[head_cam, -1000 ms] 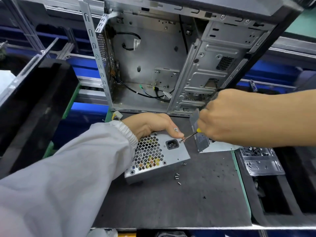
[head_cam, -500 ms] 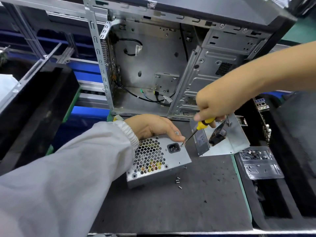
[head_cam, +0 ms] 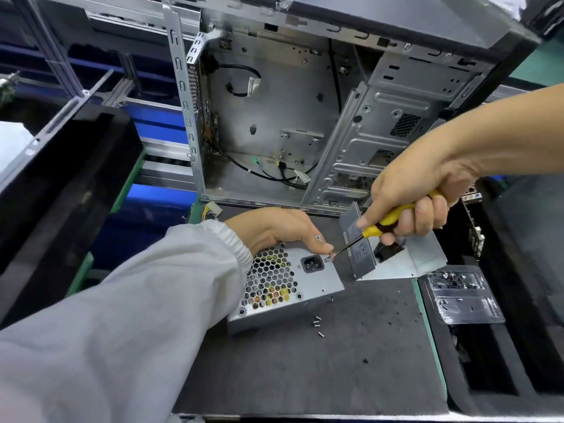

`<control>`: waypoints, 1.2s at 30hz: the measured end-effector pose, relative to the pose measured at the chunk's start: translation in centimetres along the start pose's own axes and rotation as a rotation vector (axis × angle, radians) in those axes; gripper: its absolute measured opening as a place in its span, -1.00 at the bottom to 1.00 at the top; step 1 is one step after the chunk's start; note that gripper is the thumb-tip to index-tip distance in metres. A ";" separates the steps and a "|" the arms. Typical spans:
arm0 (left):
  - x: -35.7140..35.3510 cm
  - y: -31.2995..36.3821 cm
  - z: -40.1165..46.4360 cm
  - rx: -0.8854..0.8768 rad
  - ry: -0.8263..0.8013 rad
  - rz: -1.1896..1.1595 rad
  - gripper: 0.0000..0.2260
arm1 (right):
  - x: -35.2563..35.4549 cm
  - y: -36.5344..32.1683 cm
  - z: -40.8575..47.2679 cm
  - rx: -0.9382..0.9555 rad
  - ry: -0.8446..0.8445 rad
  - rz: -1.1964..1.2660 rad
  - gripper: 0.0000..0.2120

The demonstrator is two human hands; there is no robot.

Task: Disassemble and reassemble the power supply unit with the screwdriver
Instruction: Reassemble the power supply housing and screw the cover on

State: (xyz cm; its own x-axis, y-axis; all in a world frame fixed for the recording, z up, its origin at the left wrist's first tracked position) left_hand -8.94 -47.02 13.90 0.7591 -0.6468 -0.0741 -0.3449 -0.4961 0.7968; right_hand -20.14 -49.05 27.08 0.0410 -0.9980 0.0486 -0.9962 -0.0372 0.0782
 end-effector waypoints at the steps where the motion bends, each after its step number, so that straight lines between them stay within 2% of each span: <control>1: 0.0 0.0 0.0 0.002 0.007 0.009 -0.92 | -0.2 -0.2 0.2 -0.007 0.017 -0.060 -0.59; 2: 0.0 0.1 -0.1 0.004 0.016 0.018 -0.90 | -0.3 -0.6 0.2 -0.001 0.081 -0.232 -0.56; 5: 0.1 0.2 -0.1 0.007 0.035 0.030 -0.88 | -1.2 -2.3 -0.2 -0.019 0.419 -1.056 -0.53; 7: 0.1 0.2 0.0 0.005 0.039 0.024 -0.93 | -2.8 -2.5 -0.2 -0.026 0.562 -1.526 -0.68; 8: 0.0 0.1 0.0 0.005 0.035 0.021 -0.95 | -3.9 -2.8 -0.4 0.063 0.643 -1.750 -0.85; 9: 0.0 0.1 0.1 0.003 0.032 0.021 -0.96 | -4.8 -2.9 -1.1 0.078 0.699 -1.929 -0.96; 11: 0.0 0.1 0.1 0.000 0.031 0.029 -0.96 | -5.3 -2.9 -1.8 -0.007 0.775 -2.148 -0.92; 13: 0.0 0.2 0.0 -0.001 0.031 0.028 -0.97 | -5.7 -2.8 -1.9 0.044 0.776 -2.266 -0.91; 14: -0.1 0.2 0.0 -0.002 0.031 0.022 -0.96 | -6.0 -3.1 -2.2 0.134 0.827 -2.275 -0.91; 16: 0.0 0.2 -0.1 -0.008 0.031 0.024 -0.91 | -6.2 -4.0 -3.4 0.240 0.904 -2.105 -0.90; 18: 0.0 0.1 -0.1 -0.007 0.027 0.010 -0.92 | -6.3 -4.9 -3.9 0.271 0.878 -1.877 -0.87; 20: 0.1 0.0 -0.1 -0.009 0.022 -0.012 -0.94 | -5.2 -4.5 -3.0 0.160 0.806 -1.601 -0.95; 22: 0.0 0.0 -0.1 -0.010 0.014 -0.024 -0.93 | -4.3 -4.1 -2.5 0.041 0.788 -1.435 -0.73; 23: 0.0 0.0 -0.1 -0.010 0.012 -0.028 -0.91 | -4.0 -3.8 -2.4 -0.014 0.751 -1.399 -0.72; 25: -0.1 0.1 -0.2 -0.015 0.007 -0.034 -0.90 | -3.6 -3.3 -2.2 0.011 0.752 -1.358 -0.84; 26: -0.1 0.1 -0.2 -0.018 0.005 -0.041 -0.90 | -3.6 -3.3 -2.5 0.060 0.808 -1.365 -0.92; 30: -0.1 0.2 -0.3 -0.025 0.008 -0.042 -0.96 | -4.7 -3.9 -4.2 0.281 0.992 -1.549 -0.80; 33: -0.1 0.2 -0.3 -0.027 -0.011 -0.049 -0.92 | -5.1 -3.9 -4.8 0.277 1.003 -1.633 -0.78; 36: -0.1 0.2 -0.2 -0.025 -0.011 -0.039 -0.91 | -5.2 -4.3 -3.9 0.232 0.916 -1.637 -0.84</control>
State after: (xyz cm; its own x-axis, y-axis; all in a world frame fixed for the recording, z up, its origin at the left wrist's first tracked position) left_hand -9.00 -46.93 14.17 0.7657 -0.6335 -0.1116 -0.3015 -0.5067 0.8077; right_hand -15.76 -43.51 30.35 0.7749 0.3521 0.5249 0.0754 -0.8761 0.4762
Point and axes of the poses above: each hand's wrist, its own z-axis towards the middle knuckle, its own x-axis out of the back of the hand, y = z × x, the point moved 6 cm from there along z, towards the middle knuckle, and after that the axes turned 10 degrees about -y, right-handed, at the moved point
